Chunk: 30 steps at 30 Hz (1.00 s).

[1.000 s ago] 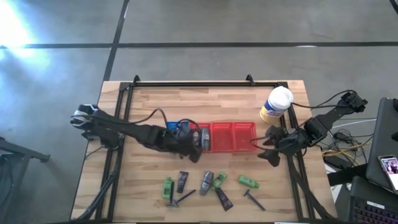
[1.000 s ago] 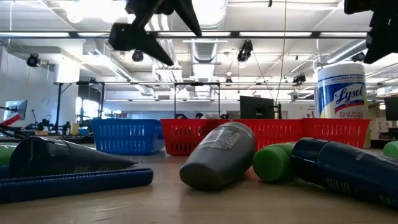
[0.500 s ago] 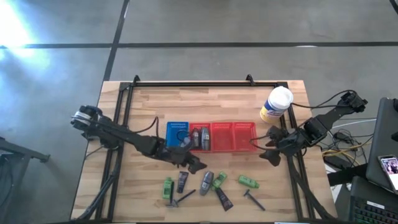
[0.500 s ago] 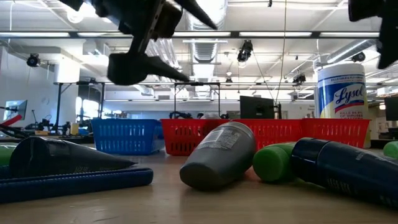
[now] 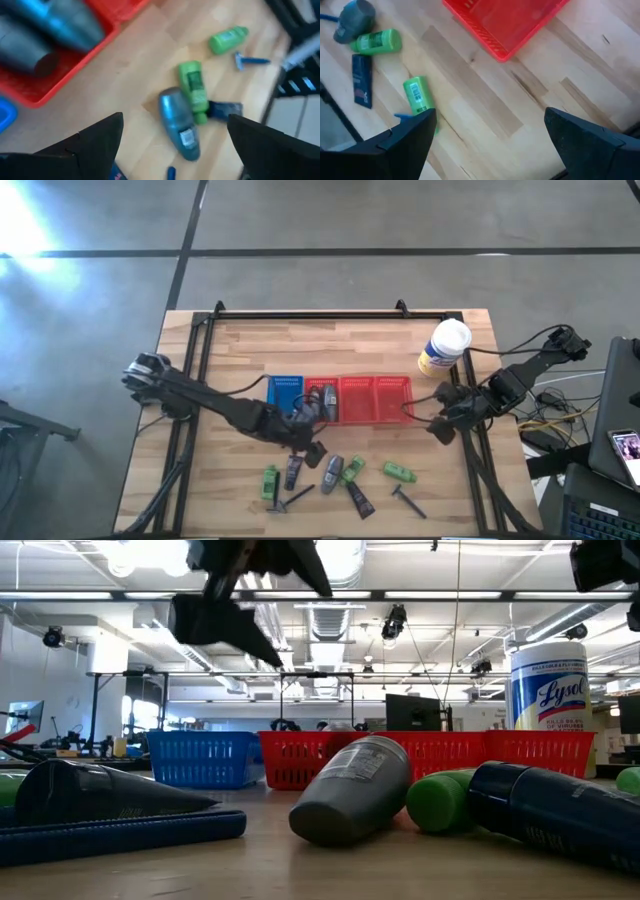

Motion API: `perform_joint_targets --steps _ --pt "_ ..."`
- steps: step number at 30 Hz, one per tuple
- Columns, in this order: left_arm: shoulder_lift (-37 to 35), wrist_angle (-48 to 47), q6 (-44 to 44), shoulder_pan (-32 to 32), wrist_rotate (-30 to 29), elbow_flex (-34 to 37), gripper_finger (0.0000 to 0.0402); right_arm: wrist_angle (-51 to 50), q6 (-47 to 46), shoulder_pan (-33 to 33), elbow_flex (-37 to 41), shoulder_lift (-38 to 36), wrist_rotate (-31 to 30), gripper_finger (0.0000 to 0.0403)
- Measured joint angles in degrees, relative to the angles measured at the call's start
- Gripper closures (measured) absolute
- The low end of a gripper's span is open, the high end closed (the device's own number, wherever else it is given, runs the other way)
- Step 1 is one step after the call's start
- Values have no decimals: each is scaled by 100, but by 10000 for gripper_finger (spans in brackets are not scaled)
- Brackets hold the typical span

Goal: Pick & Place Travel size toiletries
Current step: Put the green shampoo into the blue bin

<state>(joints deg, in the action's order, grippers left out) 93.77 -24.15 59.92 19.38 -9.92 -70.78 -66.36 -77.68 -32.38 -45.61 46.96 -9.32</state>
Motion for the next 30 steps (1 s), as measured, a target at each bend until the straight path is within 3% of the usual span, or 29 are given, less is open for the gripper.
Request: perform_joint_targets --steps 6,12,20,30 --pt "-461 549 -745 61 9 -39 39 1038 1433 0 -214 -146 45 35" --pt "-787 536 -1232 47 -63 -16 39 1127 2624 2 -504 -151 34 35" --pt "-1108 -161 -961 -217 -376 -16 39 1137 2616 2 -882 -155 -25 35" --pt "-908 513 -1054 -140 -86 -16 39 1134 2537 2 -789 -72 -720 35"
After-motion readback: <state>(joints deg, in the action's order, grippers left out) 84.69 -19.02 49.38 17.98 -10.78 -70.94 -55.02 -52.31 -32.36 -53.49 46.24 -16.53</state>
